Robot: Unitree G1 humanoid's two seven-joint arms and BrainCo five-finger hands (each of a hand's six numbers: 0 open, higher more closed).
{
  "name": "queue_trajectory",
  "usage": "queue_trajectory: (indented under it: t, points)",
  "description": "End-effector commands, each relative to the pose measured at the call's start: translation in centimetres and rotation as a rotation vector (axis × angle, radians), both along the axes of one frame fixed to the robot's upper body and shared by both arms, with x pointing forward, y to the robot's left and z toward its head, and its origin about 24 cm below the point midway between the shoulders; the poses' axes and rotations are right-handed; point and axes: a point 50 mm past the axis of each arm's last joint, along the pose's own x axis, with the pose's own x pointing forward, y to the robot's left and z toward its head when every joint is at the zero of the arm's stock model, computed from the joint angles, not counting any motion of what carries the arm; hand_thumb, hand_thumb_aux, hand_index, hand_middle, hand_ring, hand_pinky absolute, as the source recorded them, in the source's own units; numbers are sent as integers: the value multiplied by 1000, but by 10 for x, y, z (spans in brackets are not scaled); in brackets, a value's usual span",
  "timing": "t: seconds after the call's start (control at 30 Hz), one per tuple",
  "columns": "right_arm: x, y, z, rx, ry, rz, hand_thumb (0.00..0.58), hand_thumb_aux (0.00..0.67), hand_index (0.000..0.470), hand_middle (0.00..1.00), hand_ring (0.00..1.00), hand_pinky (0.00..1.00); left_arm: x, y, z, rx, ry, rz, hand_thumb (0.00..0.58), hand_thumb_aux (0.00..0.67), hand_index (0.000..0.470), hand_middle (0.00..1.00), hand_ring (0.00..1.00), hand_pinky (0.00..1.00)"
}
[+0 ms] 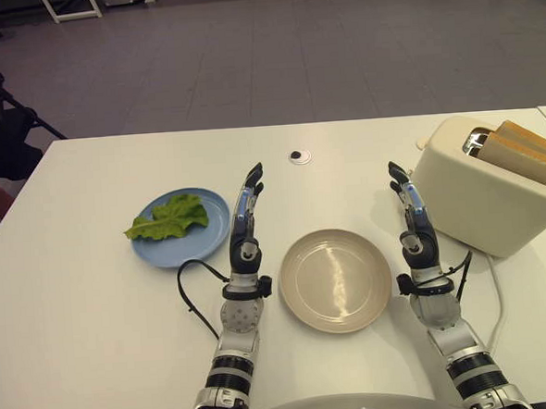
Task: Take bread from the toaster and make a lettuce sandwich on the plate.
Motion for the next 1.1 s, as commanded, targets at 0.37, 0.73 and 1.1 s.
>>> queue_trajectory:
  t: [0.37, 0.73, 1.1]
  points:
    - [-1, -10, -7, -16, -1, -48, 0, 0, 0, 0, 0, 0, -5, -7, -9, 6, 76, -46, 0, 0, 0, 0, 0, 0]
    - [-3, -10, -4, -16, -46, -53, 0, 0, 0, 0, 0, 0, -6, -3, -9, 10, 80, -6, 0, 0, 0, 0, 0, 0]
    - [-4, -11, 0, 56, -73, -28, 0, 0, 0, 0, 0, 0, -4, -3, -11, -6, 93, 7, 0, 0, 0, 0, 0, 0]
